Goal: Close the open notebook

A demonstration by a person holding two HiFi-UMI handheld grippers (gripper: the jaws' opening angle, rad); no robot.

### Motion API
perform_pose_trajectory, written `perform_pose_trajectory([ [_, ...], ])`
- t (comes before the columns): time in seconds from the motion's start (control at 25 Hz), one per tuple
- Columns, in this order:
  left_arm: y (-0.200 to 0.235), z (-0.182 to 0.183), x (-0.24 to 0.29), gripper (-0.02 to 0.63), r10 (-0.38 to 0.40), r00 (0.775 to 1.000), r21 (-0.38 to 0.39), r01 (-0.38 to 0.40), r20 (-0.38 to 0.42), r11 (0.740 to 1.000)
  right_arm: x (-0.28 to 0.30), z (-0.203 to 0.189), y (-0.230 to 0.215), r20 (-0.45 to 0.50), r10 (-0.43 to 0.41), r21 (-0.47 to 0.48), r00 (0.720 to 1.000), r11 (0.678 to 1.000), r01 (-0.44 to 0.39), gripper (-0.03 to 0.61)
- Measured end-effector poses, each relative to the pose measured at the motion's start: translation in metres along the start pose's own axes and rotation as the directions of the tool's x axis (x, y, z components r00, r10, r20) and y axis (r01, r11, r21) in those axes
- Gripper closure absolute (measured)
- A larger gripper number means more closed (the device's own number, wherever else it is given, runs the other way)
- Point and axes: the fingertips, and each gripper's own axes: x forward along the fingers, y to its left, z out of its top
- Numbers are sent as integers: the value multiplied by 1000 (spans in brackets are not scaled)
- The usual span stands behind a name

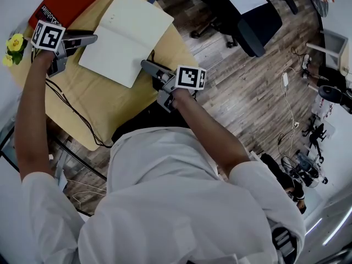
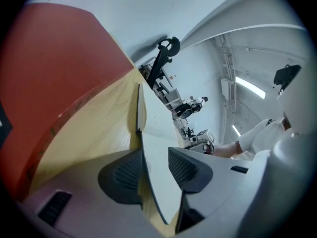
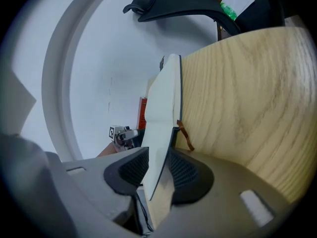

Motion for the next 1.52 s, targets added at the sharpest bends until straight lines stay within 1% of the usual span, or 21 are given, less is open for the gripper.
perform_pose_trajectory([
  [0.04,-2,1,-2,449,6,1000,-3,-6,2,1000,-1,0,1,-1,5,4,1000,1000,-5,457],
  [0.12,-3,0,-3,459,-5,1000,-1,5,3,1000,-3,1,1,1,13,17,1000,1000,-14,514],
  [0.24,-6,-5,-4,474,-25,1000,2,25,-8,1000,-6,2,6,0,32,31,999,999,-32,520],
  [0.36,-8,-8,-9,474,-20,1000,4,20,-4,1000,-8,3,11,-4,54,52,999,997,-54,520],
  [0.56,-5,1,-36,471,31,996,7,-31,84,999,-10,5,12,3,86,123,996,989,-86,520],
  [0.68,-25,9,-53,468,42,986,60,-52,160,997,-13,8,12,10,94,149,995,984,-95,520],
  [0.76,-40,15,-67,467,78,973,151,-112,217,982,-15,9,13,18,95,165,995,981,-97,520],
  [0.8,-47,18,-74,466,104,962,216,-161,252,963,-16,10,13,22,97,177,995,979,-100,520],
  [0.84,-55,22,-80,461,134,947,293,-222,290,930,-16,10,12,25,100,188,995,977,-103,520],
  [0.88,-65,26,-85,458,164,931,378,-288,326,880,-17,11,12,28,101,195,995,975,-104,520],
  [0.92,-78,28,-87,452,189,916,466,-348,354,813,-17,11,11,30,101,199,994,974,-105,520],
  [1.0,-110,25,-83,427,211,900,633,-420,380,651,-18,11,11,34,102,208,994,972,-107,520],
  [1.04,-127,21,-78,419,213,902,705,-428,376,565,-18,12,12,38,105,215,994,970,-110,520],
  [1.12,-153,9,-61,408,238,911,825,-407,336,392,-17,13,13,49,114,234,992,965,-123,520],
  [1.2,-167,-7,-43,403,280,912,901,-368,300,230,-18,13,14,55,122,244,991,961,-132,520],
  [1.24,-171,-13,-33,404,298,909,923,-350,293,161,-18,12,15,56,124,246,991,960,-134,520],
  [1.28,-172,-20,-24,404,318,906,940,-326,280,103,-18,12,15,57,124,246,991,960,-134,520],
  [1.32,-171,-28,-14,403,342,904,954,-294,257,59,-19,12,14,57,122,244,991,961,-132,521],
  [1.36,-168,-36,-5,403,369,901,967,-254,227,26,-19,12,14,58,119,242,991,962,-129,520],
  [1.44,-160,-51,9,403,420,892,984,-179,170,-18,-19,12,13,58,115,237,992,963,-126,522],
  [1.52,-152,-60,17,405,460,876,989,-136,144,-49,-18,12,12,59,117,236,991,963,-127,520],
])
